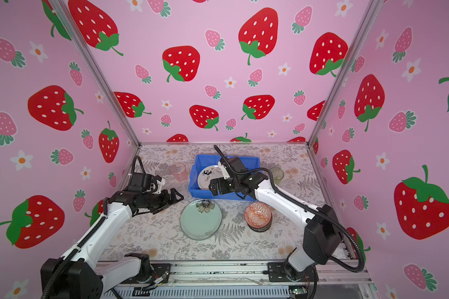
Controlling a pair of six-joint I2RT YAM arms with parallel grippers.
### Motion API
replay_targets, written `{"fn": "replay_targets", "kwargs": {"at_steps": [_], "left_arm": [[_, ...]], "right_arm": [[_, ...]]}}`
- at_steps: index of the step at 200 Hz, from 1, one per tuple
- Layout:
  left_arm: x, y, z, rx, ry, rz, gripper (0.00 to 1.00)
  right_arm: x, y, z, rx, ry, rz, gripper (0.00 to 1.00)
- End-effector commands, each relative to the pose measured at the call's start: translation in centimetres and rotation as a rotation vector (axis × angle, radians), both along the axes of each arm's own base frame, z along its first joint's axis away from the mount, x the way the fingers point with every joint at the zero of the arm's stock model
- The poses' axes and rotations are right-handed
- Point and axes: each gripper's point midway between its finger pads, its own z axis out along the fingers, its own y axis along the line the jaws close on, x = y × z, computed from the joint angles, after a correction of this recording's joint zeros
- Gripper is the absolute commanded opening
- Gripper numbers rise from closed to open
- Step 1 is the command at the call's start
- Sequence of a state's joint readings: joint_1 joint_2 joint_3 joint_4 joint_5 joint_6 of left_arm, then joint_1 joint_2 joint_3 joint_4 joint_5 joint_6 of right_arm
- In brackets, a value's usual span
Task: Place the mixed dishes into the plastic bin
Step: 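Move the right gripper down to the pale green flower plate rim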
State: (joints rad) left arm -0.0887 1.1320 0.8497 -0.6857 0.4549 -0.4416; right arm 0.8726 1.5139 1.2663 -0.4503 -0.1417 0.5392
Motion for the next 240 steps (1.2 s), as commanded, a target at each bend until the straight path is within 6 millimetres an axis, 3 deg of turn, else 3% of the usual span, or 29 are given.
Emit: {"fn": "replay_targets", "kwargs": {"at_steps": [1, 47, 84, 154, 240], "left_arm": [[-0.8, 0.0, -0.3, -0.007, 0.042, 0.008, 0.99], [-3.3, -0.4, -1.7, -0.043, 0.102, 0.032, 0.99], [-4.5, -0.3, -2.6, -0.067, 0.137, 0.106, 1.00], [-5.1, -0.7, -3.9, -0.071, 0.147, 0.162, 0.99], [-5.5, -0.9, -5.3, -0.058, 0.147, 0.195, 0.99]], "right_arm": [[-2.2, -0.7, -1.6, -0.033, 0.049, -0.030, 0.98], [-6.1, 0.8, -4.2, 0.004, 0.124, -0.013, 0.98], [-7.6, 1.7, -6.9, 0.024, 0.184, -0.012, 0.98], [-7.5, 0.9, -11.5, -0.062, 0.204, -0.041, 0.99], [-6.6, 1.6, -12.8, -0.071, 0.202, -0.020, 0.99]]}}
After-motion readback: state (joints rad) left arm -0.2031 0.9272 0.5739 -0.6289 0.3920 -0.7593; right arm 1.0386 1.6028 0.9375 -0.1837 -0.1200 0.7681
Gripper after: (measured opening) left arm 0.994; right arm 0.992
